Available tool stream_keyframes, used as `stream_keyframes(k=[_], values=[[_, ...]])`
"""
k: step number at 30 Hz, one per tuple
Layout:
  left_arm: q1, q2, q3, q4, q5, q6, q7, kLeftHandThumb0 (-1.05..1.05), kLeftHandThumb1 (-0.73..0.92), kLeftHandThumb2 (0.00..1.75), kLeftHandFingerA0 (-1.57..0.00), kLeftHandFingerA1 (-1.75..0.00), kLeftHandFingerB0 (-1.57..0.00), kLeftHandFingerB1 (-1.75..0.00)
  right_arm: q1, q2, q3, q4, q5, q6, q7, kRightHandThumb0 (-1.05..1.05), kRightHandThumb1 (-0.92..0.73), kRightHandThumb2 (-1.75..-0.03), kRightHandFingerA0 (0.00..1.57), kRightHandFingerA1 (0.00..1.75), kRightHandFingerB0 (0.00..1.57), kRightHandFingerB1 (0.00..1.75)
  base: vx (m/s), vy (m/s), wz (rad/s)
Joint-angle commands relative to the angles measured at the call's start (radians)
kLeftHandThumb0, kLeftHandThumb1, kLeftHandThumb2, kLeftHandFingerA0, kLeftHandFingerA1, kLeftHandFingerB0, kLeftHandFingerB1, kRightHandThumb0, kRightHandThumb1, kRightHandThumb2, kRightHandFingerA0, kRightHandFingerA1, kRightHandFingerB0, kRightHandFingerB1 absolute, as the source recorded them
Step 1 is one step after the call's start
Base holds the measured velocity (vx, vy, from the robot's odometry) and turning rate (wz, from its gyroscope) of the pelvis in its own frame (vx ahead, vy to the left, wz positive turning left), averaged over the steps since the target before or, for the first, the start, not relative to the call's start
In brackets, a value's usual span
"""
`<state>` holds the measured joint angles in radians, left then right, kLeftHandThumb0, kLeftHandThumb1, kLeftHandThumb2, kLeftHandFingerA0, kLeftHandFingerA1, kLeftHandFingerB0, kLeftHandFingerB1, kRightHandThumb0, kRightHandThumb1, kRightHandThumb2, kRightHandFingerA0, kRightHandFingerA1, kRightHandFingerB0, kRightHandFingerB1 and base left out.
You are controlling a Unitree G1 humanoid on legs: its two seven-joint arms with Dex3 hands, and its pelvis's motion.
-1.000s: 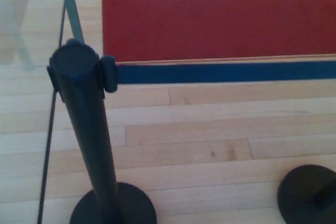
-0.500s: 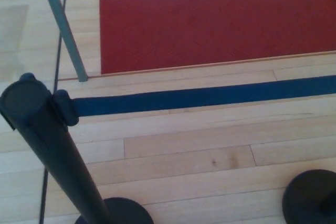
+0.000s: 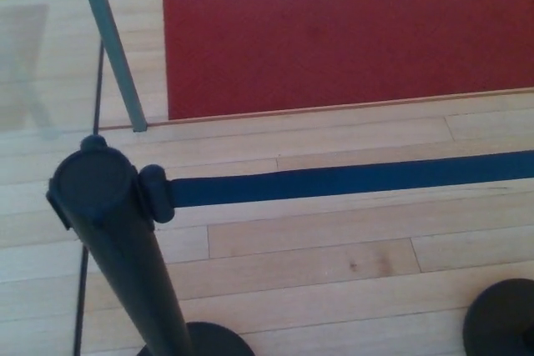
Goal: The robot walks towards a pair of stanchion kept in front of it and uses the right hand to grab on the strap of the right stanchion that is being connected to the left stanchion. After removing it from the stanchion on the left, it releases the strap and lets it retract back to the stanchion on the right.
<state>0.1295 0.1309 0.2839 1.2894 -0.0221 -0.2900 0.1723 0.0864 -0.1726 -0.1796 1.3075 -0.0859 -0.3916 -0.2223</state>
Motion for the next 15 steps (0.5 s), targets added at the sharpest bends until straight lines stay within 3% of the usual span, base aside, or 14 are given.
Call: stream_keyframes(k=[1,2,3,4,7,8,12,13,14,15], values=[[0.007,0.009,0.001,-0.011,-0.009,-0.019,0.004,-0.14,0.66,0.64,-1.1,-1.18,-0.99,-0.93,0.0,-0.008,-0.004,0.0,0.012,0.004,0.012,0.21,-0.28,-1.66,1.21,1.13,0.67,1.2,0.03,-0.068,0.08],[0.008,0.011,0.0,-0.007,-0.007,-0.019,0.001,-0.17,0.67,0.62,-1.1,-1.19,-0.99,-0.91,-0.005,-0.007,-0.004,0.005,0.01,0.006,0.01,0.2,0.05,-1.75,1.28,1.1,0.72,1.27,0.0,0.0,0.0],[0.008,0.012,0.0,-0.007,-0.007,-0.019,0.0,-0.17,0.67,0.62,-1.1,-1.19,-0.99,-0.91,-0.006,-0.007,-0.004,0.006,0.01,0.006,0.009,0.2,0.05,-1.75,1.28,1.1,0.72,1.27,0.0,-0.084,0.05],[0.009,0.012,0.0,-0.007,-0.007,-0.017,0.0,-0.16,0.68,0.63,-1.08,-1.19,-0.98,-0.9,-0.007,-0.008,-0.002,0.006,0.008,0.007,0.008,0.07,0.05,-1.75,1.26,1.1,0.7,1.26,0.0,-0.084,0.01],[0.01,0.01,0.0,-0.007,-0.008,-0.015,-0.002,-0.16,0.68,0.61,-1.08,-1.17,-0.98,-0.89,-0.008,-0.011,0.002,0.003,0.004,0.009,0.004,0.07,0.02,-1.75,1.23,1.09,0.67,1.26,-0.02,-0.028,0.0],[0.009,0.011,-0.004,-0.008,-0.003,-0.016,0.005,-0.15,0.68,0.65,-1.07,-1.2,-0.97,-0.92,-0.008,-0.01,0.0,0.003,0.005,0.002,-0.004,-0.26,0.02,-1.75,1.35,1.05,0.69,1.3,0.0,0.0,0.0],[0.008,0.02,-0.005,-0.004,0.0,-0.017,0.012,-0.16,0.69,0.64,-1.07,-1.2,-0.96,-0.92,-0.008,-0.005,0.006,-0.009,-0.002,-0.025,-0.027,-0.28,0.02,-1.75,1.31,1.11,0.7,1.38,0.0,0.0,0.0],[0.009,0.023,-0.005,0.002,0.0,-0.017,0.01,-0.14,0.68,0.65,-1.09,-1.18,-0.97,-0.91,-0.005,-0.006,0.01,-0.017,-0.006,-0.031,-0.036,-0.32,-0.36,-1.54,1.26,1.17,0.72,1.19,0.0,0.0,0.0],[0.009,0.023,-0.005,0.003,0.0,-0.017,0.009,-0.14,0.68,0.65,-1.09,-1.18,-0.97,-0.91,-0.004,-0.007,0.01,-0.018,-0.006,-0.03,-0.038,-0.32,-0.36,-1.54,1.26,1.17,0.72,1.19,0.0,0.0,0.0],[0.01,0.024,-0.004,0.005,-0.001,-0.019,0.008,-0.14,0.66,0.64,-1.11,-1.14,-0.99,-0.89,0.001,-0.006,0.01,-0.032,-0.008,-0.032,-0.075,-0.37,-0.11,-1.75,1.16,1.3,0.57,1.36,0.0,0.0,0.0]])
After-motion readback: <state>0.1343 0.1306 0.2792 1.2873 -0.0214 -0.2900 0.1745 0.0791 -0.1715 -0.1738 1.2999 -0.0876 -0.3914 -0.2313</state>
